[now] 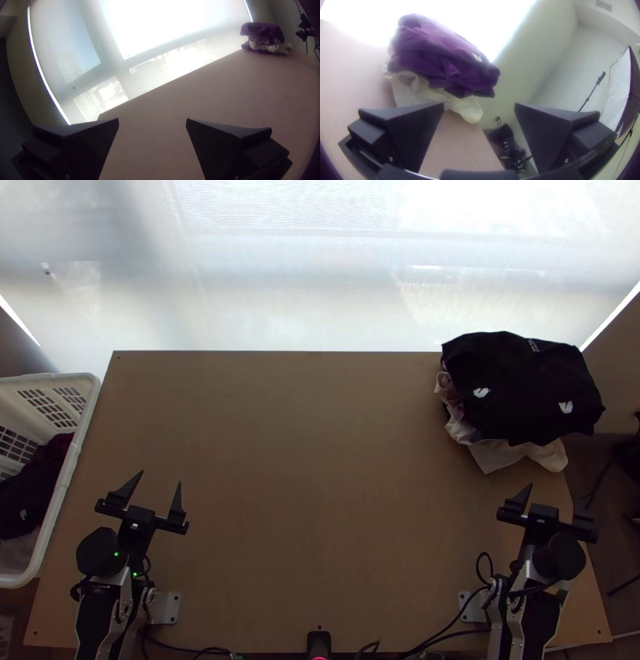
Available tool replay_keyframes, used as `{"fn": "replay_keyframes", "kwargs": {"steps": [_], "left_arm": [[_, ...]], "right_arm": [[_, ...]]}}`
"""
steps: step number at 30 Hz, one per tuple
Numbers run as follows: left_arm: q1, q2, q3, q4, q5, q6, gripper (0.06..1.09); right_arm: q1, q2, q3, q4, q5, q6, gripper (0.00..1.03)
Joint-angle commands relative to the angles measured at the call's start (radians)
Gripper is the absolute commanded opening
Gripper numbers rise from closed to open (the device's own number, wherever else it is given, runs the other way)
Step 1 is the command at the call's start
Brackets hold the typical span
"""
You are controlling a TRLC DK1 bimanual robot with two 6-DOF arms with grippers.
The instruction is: Fold the t-shirt
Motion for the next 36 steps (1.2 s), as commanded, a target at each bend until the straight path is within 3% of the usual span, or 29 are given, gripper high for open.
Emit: {"fn": "replay_keyframes", "kwargs": {"steps": [1, 13, 23, 33, 36], "left_arm": [[0.0, 0.001, 0.0, 0.0, 0.0, 0.0, 1.04], [-0.027, 0.0, 0.0, 0.002, 0.002, -0.015, 1.04], [-0.027, 0.0, 0.0, 0.002, 0.002, -0.015, 1.04], [-0.027, 0.0, 0.0, 0.002, 0.002, -0.015, 1.04], [-0.032, 0.0, 0.0, 0.003, 0.003, -0.015, 1.04]], "right_arm": [[0.005, 0.0, -0.001, -0.005, -0.001, 0.003, 0.98], [-0.002, 0.0, -0.001, -0.016, -0.029, 0.006, 0.98], [-0.084, 0.0, -0.001, -0.019, -0.038, 0.006, 0.98], [-0.078, 0.0, -0.003, -0.083, -0.233, 0.013, 0.98], [-0.078, 0.0, -0.003, -0.086, -0.248, 0.017, 0.98]]}}
